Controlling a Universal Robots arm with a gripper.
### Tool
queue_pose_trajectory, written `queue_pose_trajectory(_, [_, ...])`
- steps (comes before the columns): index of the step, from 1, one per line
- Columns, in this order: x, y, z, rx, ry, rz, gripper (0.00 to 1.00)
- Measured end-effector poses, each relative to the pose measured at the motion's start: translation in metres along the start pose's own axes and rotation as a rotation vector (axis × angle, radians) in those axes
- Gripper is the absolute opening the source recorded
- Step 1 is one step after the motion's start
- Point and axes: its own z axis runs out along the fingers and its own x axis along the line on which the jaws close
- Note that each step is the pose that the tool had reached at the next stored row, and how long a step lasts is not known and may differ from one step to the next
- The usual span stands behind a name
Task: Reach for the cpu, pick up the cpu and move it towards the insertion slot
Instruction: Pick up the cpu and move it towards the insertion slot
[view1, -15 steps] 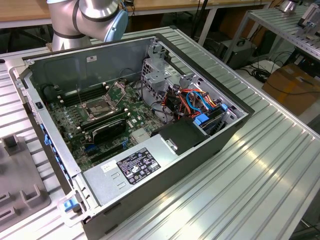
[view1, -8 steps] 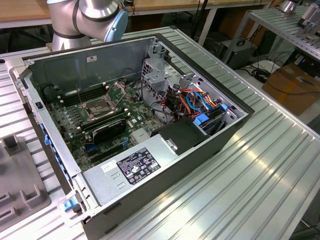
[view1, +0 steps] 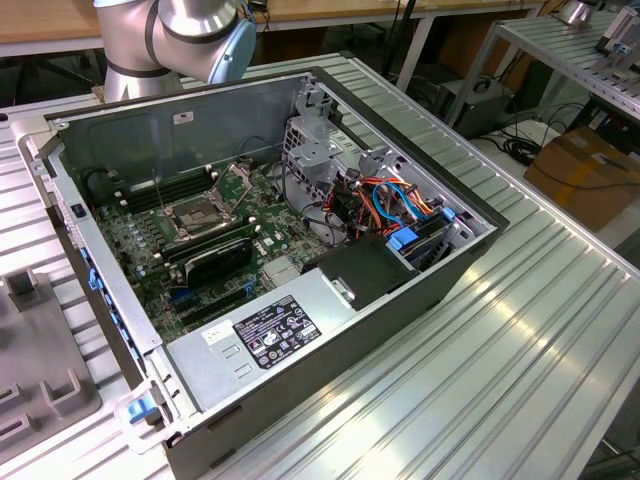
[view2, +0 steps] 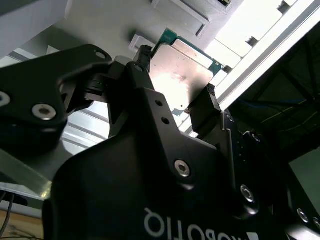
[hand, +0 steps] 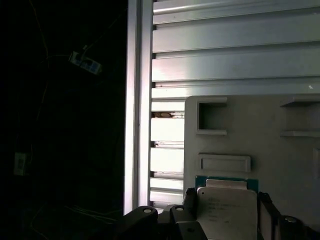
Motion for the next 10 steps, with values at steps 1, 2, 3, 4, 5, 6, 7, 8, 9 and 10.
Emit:
queue_pose_trajectory(1, [0.0,0.0001,-0.0028,0.0,-0.0001,0.0,0.55])
queue_pose_trajectory(2, [0.0001,0.0002,-0.0051,0.0,0.0,0.0,0.55])
queue_pose_trajectory(3, [0.0001,0.0003,-0.0069,0.0,0.0,0.0,0.55])
queue_pose_trajectory(4, [0.0001,0.0004,-0.0095,0.0,0.0,0.0,0.55])
queue_pose_trajectory(5, [0.0002,0.0005,-0.0119,0.0,0.0,0.0,0.55])
queue_pose_trajectory(6, [0.0002,0.0005,-0.0138,-0.0001,-0.0002,0.0,0.55])
queue_pose_trajectory(7, [0.0001,0.0005,-0.0139,-0.0001,-0.0003,0.0,0.55])
queue_pose_trajectory(8, [0.0002,0.0005,-0.0141,0.0,0.0,0.0,0.55])
queue_pose_trajectory(9, [0.0002,0.0005,-0.0141,0.0,0.0,0.0,0.55])
queue_pose_trajectory(10, [0.0002,0.0005,-0.0142,0.0,-0.0001,0.0,0.55])
